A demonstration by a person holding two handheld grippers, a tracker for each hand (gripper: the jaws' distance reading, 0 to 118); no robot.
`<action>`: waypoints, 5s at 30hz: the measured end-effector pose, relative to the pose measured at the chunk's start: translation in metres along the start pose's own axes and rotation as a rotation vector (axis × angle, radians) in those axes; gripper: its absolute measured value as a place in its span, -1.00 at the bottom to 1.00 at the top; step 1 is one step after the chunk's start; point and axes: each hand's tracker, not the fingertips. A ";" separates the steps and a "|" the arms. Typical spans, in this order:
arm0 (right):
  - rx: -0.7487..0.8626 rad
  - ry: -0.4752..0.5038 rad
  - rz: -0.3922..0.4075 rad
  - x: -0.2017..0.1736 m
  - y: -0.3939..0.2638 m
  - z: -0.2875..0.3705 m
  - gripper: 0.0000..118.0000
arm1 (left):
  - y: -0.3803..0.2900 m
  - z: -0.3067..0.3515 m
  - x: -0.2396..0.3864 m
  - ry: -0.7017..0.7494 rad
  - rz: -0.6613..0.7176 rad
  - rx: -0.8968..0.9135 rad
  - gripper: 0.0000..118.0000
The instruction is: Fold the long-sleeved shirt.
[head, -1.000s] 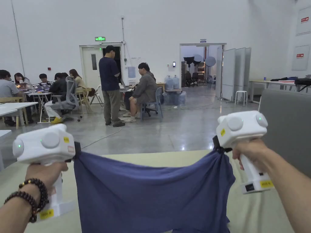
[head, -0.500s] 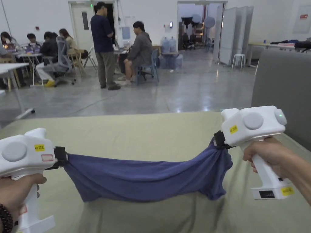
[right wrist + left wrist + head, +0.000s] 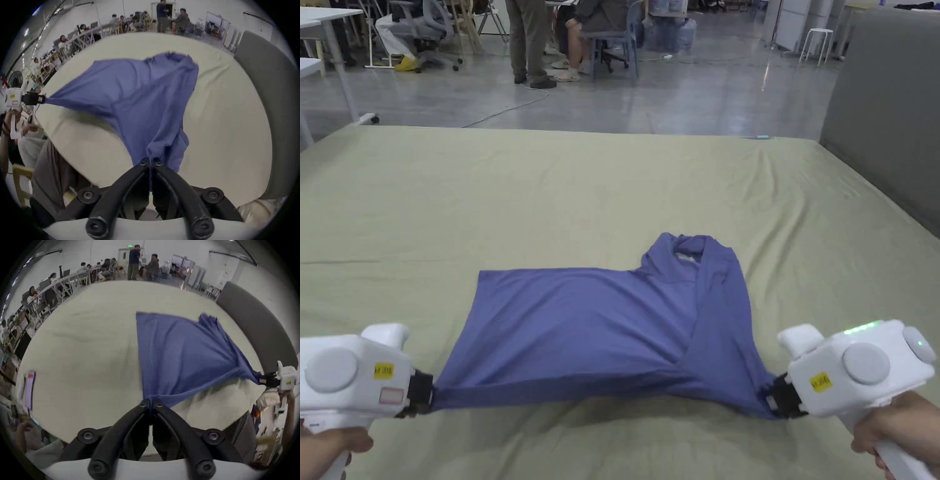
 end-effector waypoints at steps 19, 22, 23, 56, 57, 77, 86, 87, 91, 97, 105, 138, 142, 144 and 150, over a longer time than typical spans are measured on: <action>0.086 -0.046 -0.016 -0.001 -0.038 0.049 0.85 | -0.032 0.048 0.014 -0.028 -0.053 0.008 0.97; 0.140 -0.073 -0.084 0.005 -0.015 0.060 0.68 | -0.008 0.053 0.024 -0.014 -0.034 0.048 0.84; 0.158 -0.075 -0.092 0.006 -0.008 0.061 0.27 | 0.000 0.052 0.027 -0.018 -0.041 0.096 0.45; -0.001 -0.058 -0.268 0.036 -0.031 0.001 -1.00 | 0.200 -0.195 0.008 0.105 -0.108 -0.032 -1.00; 0.001 -0.061 -0.271 0.037 -0.030 -0.001 -0.93 | 0.200 -0.186 0.013 0.105 -0.132 -0.014 -1.00; -0.075 -0.067 -0.184 0.004 -0.044 -0.034 -0.97 | 0.193 -0.093 0.015 0.030 -0.149 0.106 -1.00; 0.274 -0.142 -0.162 0.055 0.072 0.091 -0.97 | 0.249 -0.005 0.010 -0.058 -0.084 0.312 -1.00; 0.312 -0.183 -0.154 0.065 0.096 0.106 -0.97 | 0.261 0.007 0.011 -0.042 -0.078 0.342 -1.00; 0.457 -0.231 -0.197 0.102 0.188 0.167 -0.97 | 0.316 0.053 0.013 -0.027 -0.037 0.427 -1.00; 0.596 -0.293 -0.234 0.136 0.312 0.241 -0.97 | 0.403 0.135 0.027 0.001 0.010 0.614 -1.00; 0.721 -0.364 -0.326 0.158 0.411 0.311 -0.97 | 0.491 0.238 0.062 0.048 0.031 0.843 -1.00; 0.358 -0.254 -0.332 0.151 0.203 0.069 -0.97 | 0.255 0.022 0.038 0.011 -0.092 0.371 -1.00; 0.241 -0.237 -0.306 0.133 0.125 0.042 -0.97 | 0.177 0.002 0.031 0.030 -0.062 0.170 -1.00; 0.167 -0.228 -0.272 0.121 0.086 0.026 -0.97 | 0.137 -0.009 0.027 0.041 -0.064 0.113 -1.00; -0.012 -0.180 -0.204 0.083 -0.013 -0.012 -0.97 | 0.040 -0.033 0.018 0.002 -0.023 -0.032 -1.00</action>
